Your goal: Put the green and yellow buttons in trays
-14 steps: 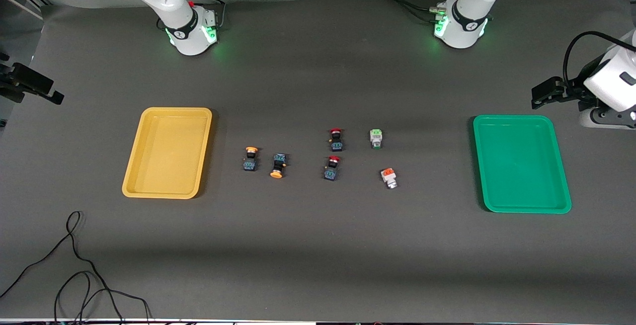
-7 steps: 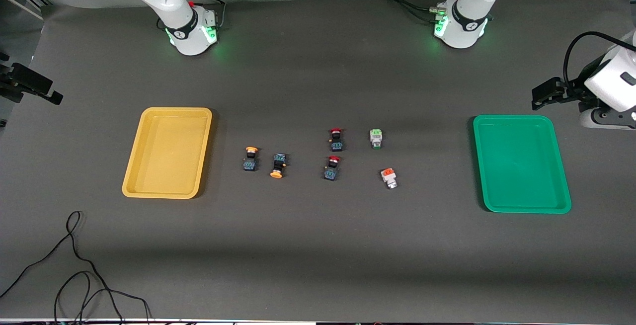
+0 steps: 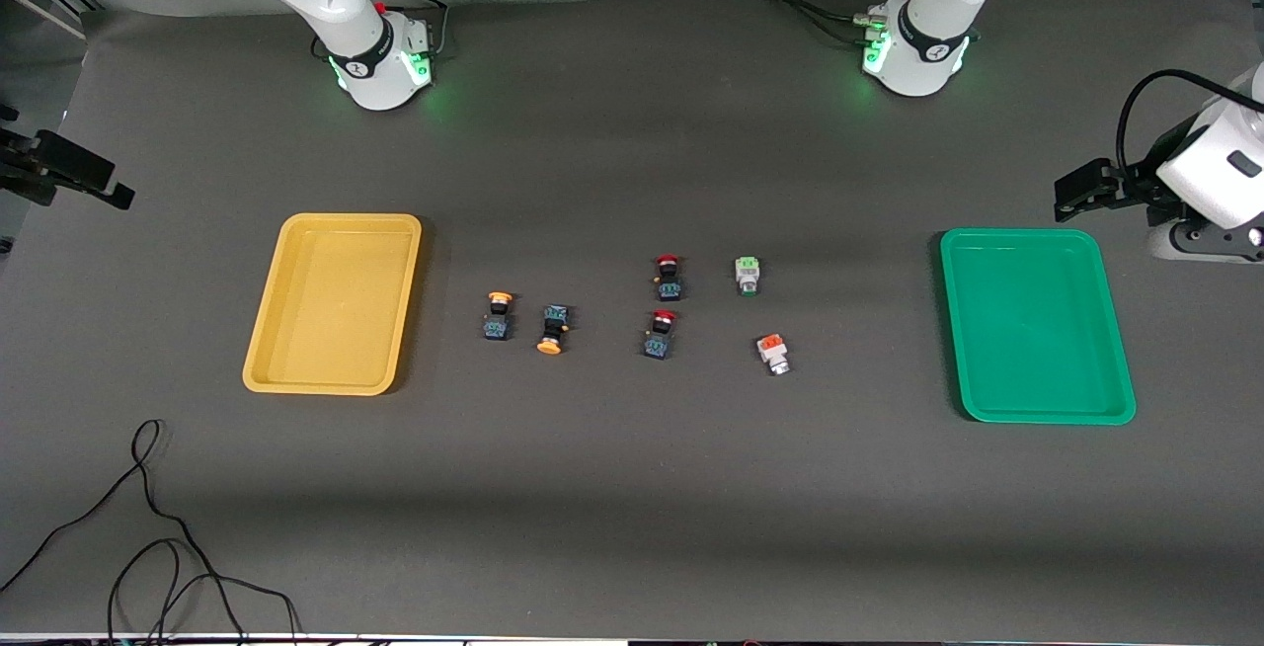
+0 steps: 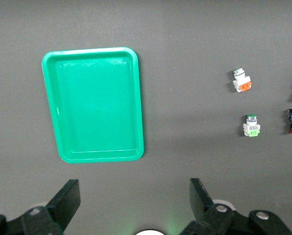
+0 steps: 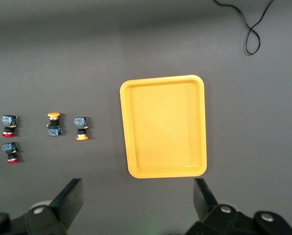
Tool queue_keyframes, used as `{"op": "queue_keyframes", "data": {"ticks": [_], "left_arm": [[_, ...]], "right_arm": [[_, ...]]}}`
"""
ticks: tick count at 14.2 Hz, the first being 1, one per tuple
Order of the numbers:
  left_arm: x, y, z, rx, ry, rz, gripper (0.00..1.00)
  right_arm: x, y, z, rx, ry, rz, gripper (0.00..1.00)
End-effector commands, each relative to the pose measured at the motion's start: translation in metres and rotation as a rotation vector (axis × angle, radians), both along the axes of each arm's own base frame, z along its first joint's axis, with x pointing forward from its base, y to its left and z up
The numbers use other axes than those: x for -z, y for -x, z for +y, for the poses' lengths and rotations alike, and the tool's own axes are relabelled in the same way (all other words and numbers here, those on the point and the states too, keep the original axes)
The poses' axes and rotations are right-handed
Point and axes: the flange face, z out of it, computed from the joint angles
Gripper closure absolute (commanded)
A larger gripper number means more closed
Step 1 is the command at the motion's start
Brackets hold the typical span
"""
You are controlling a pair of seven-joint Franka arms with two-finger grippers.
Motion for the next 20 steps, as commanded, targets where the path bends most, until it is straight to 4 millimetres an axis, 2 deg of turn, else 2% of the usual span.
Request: {"op": "queue_keyframes", "data": {"ticks": [1, 2, 3, 5, 6, 10, 13, 15, 16, 19, 20], "left_arm": [[0.0, 0.0, -0.006, -0.01, -0.01, 0.015, 0.0], [0.002, 0.002, -0.01, -0.018, 0.002, 0.019, 0.0], [0.013, 0.005, -0.017, -0.042, 0.02, 0.039, 0.0], [0.035, 0.016, -0.053, -0.081, 0.025, 0.051, 0.0], [0.052, 0.023, -0.075, -0.105, 0.017, 0.051, 0.0], [0.138, 0.063, -0.197, -0.209, -0.003, -0.014, 0.0], [0.203, 0.096, -0.264, -0.255, 0.02, -0.063, 0.0], [0.248, 0.102, -0.29, -0.26, 0.032, -0.084, 0.0], [0.269, 0.099, -0.295, -0.242, 0.027, -0.096, 0.0], [0.327, 0.1, -0.314, -0.175, 0.03, -0.112, 0.0], [0.344, 0.103, -0.316, -0.153, 0.021, -0.109, 0.0]], "right_arm": [[0.008, 0.002, -0.004, -0.011, 0.034, 0.017, 0.0], [0.015, 0.001, -0.008, -0.014, 0.041, 0.019, 0.0], [0.017, 0.0, -0.013, -0.014, 0.041, 0.012, 0.0], [0.02, -0.001, -0.02, -0.045, 0.042, 0.004, 0.0], [0.022, -0.002, -0.02, -0.054, 0.043, 0.0, 0.0], [0.037, 0.004, -0.024, -0.048, 0.036, 0.043, 0.0], [0.037, 0.001, -0.028, -0.026, 0.035, 0.047, 0.0], [0.045, -0.005, -0.017, -0.029, 0.029, 0.071, 0.0], [0.043, -0.007, -0.007, -0.02, 0.028, 0.071, 0.0], [0.046, -0.012, 0.054, 0.021, 0.041, 0.082, 0.0], [0.053, -0.013, 0.068, 0.024, 0.044, 0.097, 0.0]]}}
